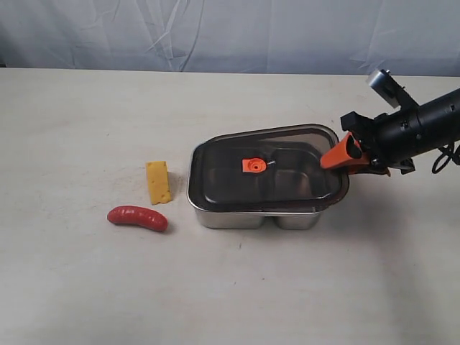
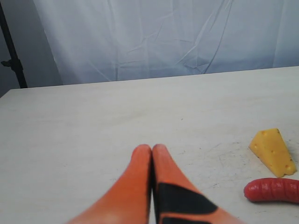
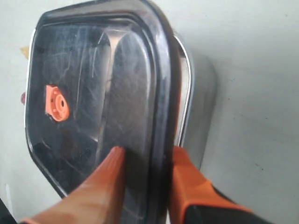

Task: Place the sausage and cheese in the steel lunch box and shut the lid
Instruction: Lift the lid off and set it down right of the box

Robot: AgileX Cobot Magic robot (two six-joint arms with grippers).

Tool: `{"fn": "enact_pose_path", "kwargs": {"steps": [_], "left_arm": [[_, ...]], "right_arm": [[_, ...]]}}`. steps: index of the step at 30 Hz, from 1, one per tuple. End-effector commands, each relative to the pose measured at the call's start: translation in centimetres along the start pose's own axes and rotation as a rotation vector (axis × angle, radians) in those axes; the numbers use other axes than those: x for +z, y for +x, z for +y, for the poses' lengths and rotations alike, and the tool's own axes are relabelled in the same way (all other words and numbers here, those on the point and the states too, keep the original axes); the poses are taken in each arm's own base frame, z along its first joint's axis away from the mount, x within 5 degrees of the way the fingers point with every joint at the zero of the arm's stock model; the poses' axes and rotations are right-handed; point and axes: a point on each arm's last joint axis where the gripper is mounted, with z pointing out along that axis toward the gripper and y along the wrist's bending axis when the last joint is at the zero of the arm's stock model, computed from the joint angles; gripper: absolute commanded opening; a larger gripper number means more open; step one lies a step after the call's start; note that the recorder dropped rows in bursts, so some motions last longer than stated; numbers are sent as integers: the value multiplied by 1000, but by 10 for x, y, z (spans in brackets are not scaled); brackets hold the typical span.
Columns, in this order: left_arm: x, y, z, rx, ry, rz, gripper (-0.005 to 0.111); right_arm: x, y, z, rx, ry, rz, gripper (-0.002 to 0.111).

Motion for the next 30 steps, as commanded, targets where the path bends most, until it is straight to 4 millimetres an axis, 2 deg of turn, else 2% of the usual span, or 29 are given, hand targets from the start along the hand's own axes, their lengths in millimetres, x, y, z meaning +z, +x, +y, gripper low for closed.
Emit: {"fn": "enact_pose_path", "kwargs": {"steps": [1,7,10,13,26,28,30], "left_arm": [[0,1,0,0,3,1,0],[0,1,0,0,3,1,0],[0,1,0,0,3,1,0],[0,1,0,0,3,1,0],[0,1,0,0,3,1,0],[0,1,0,0,3,1,0],[0,1,0,0,3,1,0]], "right_arm": [[-8,-3,3,-6,10,-34,-1],[-15,-9,23,-7,-170,-21,-1],[-21,-16,38,-24,-312,-55,-1],[-29,-24,48,-51,-365,-120,-1],[-84,-12,103,-275,-312,-217,-1],[-96,-7,112,-352,-245,-220,-1],[-110,-4,116,-455,-84,-233,-1]]}}
